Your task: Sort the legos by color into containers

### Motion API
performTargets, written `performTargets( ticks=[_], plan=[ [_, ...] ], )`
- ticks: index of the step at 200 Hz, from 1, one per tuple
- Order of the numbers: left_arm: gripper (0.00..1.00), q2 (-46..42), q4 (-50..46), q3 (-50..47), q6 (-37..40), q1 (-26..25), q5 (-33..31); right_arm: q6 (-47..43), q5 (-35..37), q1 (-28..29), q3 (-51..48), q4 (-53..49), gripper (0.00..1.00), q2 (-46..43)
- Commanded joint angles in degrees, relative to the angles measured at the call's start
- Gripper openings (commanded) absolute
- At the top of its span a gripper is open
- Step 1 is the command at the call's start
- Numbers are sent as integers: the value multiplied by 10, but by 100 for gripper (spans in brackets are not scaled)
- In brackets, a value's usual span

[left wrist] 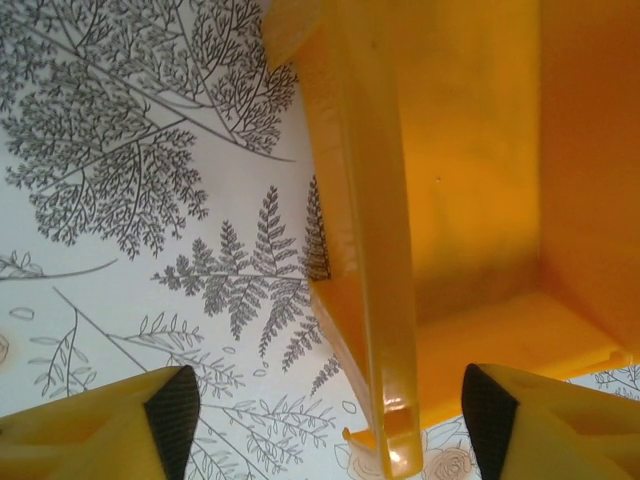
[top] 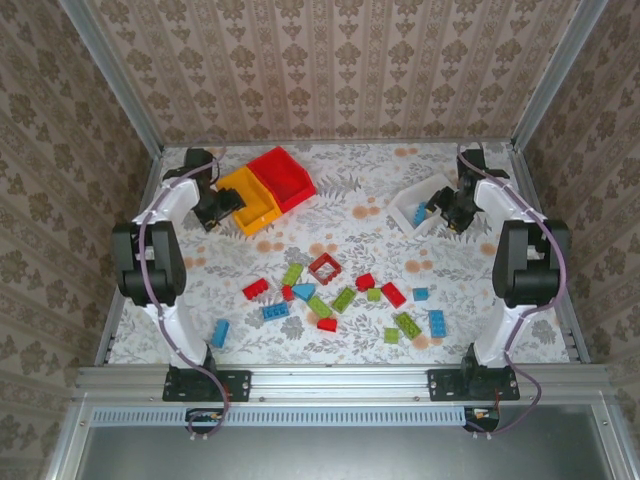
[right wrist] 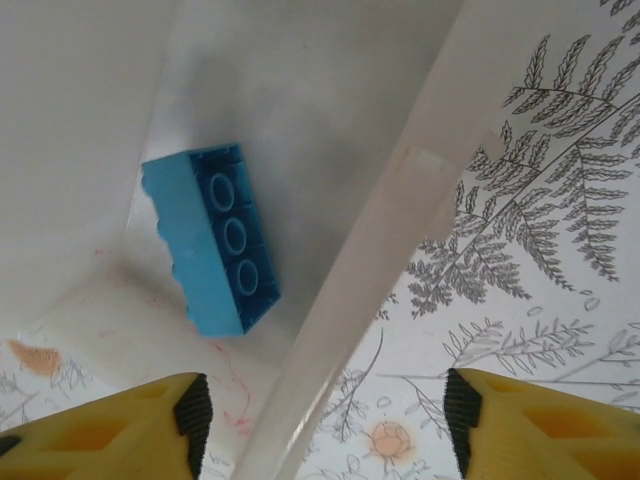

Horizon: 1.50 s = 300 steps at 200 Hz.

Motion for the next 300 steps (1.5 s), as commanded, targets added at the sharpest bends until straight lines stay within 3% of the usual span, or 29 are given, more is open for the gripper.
performTargets(
  ticks=[1,123,160,207,261,282,300],
  plan=[
    [65,19,-16,27,30,-6,-10,-3,1,0,32,-13,58,31],
    [7,48,-44,39,128,-45,-40,-151,100,66,108,-76,22,67],
    [0,42,-47,38,169,-91,-38,-197,96,112,139,-88,16,87],
    [0,47,-66,48,192,-148,-59,-222,75,152,172,-104,14,109],
    [0,57,-66,52,178,-165,-65,-221,57,165,183,-112,17,114],
    [19,52,-72,52,170,-167,-75,-218,58,165,185,-116,35,112],
    [38,38,-78,51,158,-167,-79,-216,65,165,184,-120,45,101]
  ],
)
